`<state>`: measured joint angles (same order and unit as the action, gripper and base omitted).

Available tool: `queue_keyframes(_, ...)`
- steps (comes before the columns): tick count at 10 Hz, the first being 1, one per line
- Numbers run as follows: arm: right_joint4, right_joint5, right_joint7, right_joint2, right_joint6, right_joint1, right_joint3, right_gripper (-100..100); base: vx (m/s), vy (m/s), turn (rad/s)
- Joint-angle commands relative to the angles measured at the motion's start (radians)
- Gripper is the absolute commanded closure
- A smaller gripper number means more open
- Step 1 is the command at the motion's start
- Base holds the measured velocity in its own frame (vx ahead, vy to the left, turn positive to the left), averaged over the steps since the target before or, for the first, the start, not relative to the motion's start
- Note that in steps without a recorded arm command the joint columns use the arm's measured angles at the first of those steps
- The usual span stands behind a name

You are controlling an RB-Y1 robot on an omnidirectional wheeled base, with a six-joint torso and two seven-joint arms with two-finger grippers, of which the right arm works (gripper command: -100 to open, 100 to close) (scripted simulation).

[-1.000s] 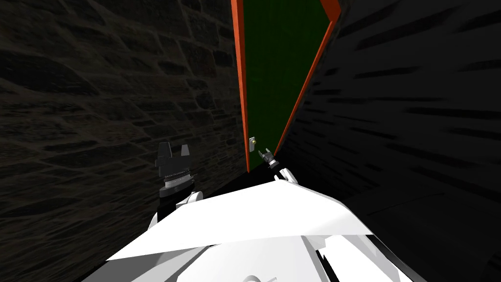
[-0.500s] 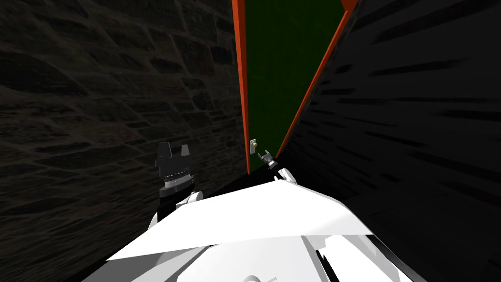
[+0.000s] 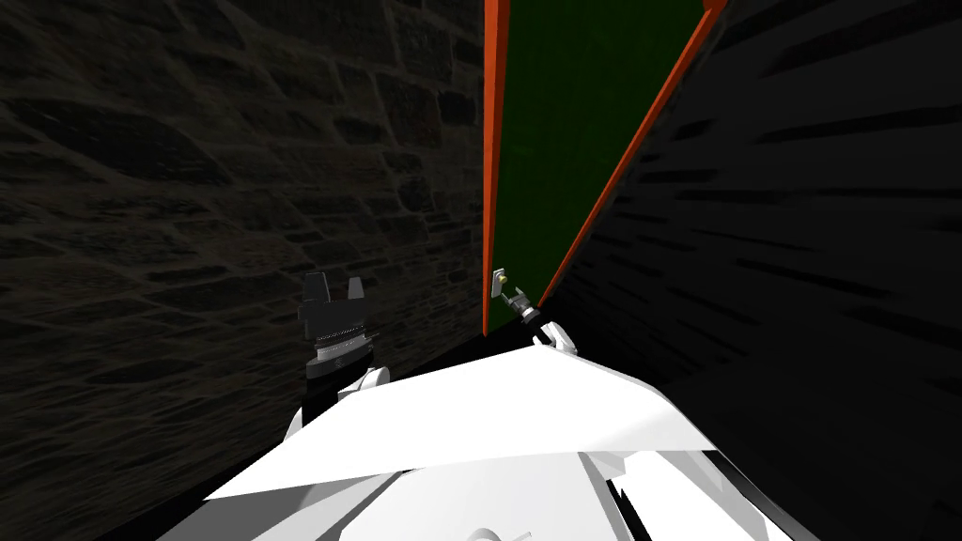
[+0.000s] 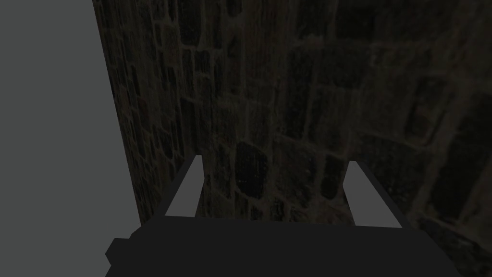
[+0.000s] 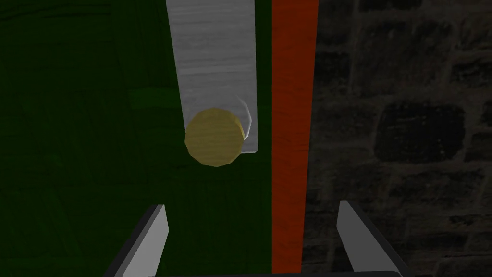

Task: Pull the door open

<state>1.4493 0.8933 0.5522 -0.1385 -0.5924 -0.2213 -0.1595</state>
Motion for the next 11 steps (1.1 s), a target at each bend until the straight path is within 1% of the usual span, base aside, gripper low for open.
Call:
queue_keyframes(1, -0.036, -0.018, -0.001, -0.021, -0.017, 0.018, -0.03, -100, 0.117, 0.107, 0.104)
queue_keyframes(3, -0.067, -0.036, -0.001, -0.04, -0.032, 0.031, -0.059, -100, 0.101, 0.071, 0.084)
queue_keyframes(4, -0.096, -0.052, -0.001, -0.058, -0.046, 0.043, -0.086, -100, 0.125, 0.07, 0.157)
queue_keyframes(5, -0.108, -0.06, -0.002, -0.066, -0.053, 0.049, -0.099, -100, 0.137, 0.069, 0.117)
queue_keyframes(6, -0.13, -0.072, -0.002, -0.08, -0.063, 0.058, -0.12, -100, 0.178, 0.045, 0.119)
queue_keyframes(7, -0.145, -0.081, -0.002, -0.089, -0.071, 0.064, -0.133, -100, 0.164, 0.037, 0.11)
queue_keyframes(8, -0.138, -0.075, -0.005, -0.087, -0.064, 0.063, -0.124, -100, 0.065, 0.015, 0.017)
queue_keyframes(9, -0.138, -0.075, -0.005, -0.087, -0.064, 0.063, -0.124, 100, -0.005, -0.005, -0.029)
queue_keyframes(11, -0.138, -0.075, -0.005, -0.087, -0.064, 0.063, -0.124, 100, -0.02, -0.01, 0.013)
